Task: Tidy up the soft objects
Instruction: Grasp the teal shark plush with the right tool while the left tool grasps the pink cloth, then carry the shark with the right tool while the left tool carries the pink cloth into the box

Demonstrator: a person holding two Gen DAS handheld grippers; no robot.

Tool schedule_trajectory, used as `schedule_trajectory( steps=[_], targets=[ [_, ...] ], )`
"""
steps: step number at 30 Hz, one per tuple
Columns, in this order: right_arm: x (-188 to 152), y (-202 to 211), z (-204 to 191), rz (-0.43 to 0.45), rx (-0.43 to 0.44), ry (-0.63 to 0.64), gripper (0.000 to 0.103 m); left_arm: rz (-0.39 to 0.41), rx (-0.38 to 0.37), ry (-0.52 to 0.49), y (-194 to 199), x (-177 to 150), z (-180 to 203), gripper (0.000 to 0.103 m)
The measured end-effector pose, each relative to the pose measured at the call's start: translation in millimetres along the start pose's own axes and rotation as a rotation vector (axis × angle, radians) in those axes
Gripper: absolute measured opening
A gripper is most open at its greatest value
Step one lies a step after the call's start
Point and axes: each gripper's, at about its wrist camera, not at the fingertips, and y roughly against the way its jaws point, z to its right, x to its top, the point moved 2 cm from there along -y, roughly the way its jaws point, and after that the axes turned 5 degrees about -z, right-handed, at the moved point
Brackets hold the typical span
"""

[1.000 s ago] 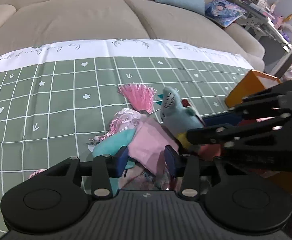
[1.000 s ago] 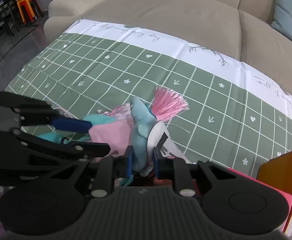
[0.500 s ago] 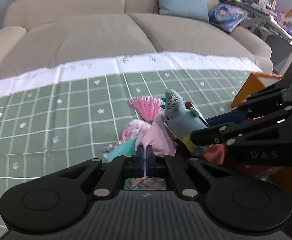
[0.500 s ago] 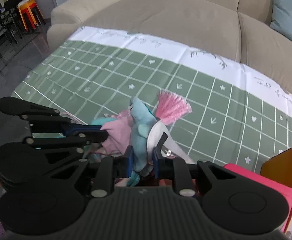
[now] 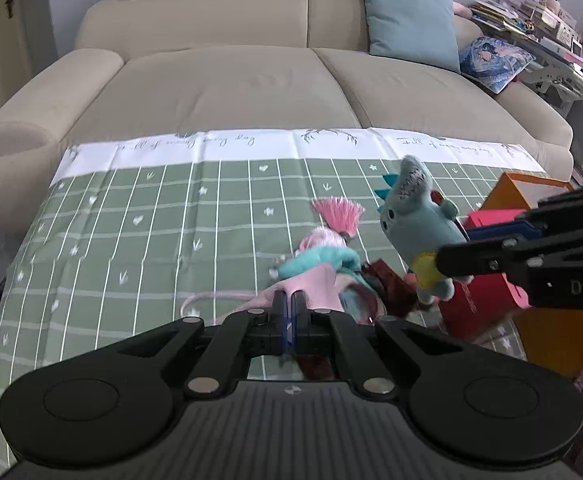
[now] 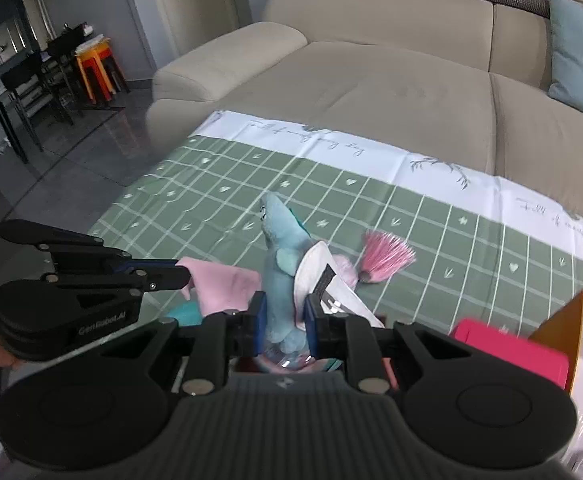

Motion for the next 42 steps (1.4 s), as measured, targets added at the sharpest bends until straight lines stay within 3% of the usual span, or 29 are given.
schedule_trajectory(
  steps=[10,23,30,39,41,42],
  targets=[
    [-74.9,28.9,-13.5,-0.069,0.052,-0.045,0.018,-0.006,-0.058,0.022,36.3,-46.9,39.0,0.001],
    [-156.6,94.0,23.9,-0.036,-0.014,-0.17,0.018,0.029,-0.184,0.004,62.9,-67.9,118.2,0.001],
    [-182.5,138.0,59.6,0.04,-0.069,-0.258,0.018,0.045,-0.246,-0.085,67.1,-49.6,171.6,0.001],
    [-190.5,184.6,105.0,0.168,-0.138,-0.345,0.017,0.099,-0.332,-0.22,65.3,-4.6,247.7,0.001],
    [-191.1,190.6,115.7,0.187,-0.169,-0.359,0.013,0.1,-0.346,-0.249,60.7,4.9,263.5,0.001],
    [-191.9,193.5,121.6,0.196,-0.19,-0.362,0.004,0.1,-0.35,-0.264,57.3,9.3,271.1,0.001]
  ],
)
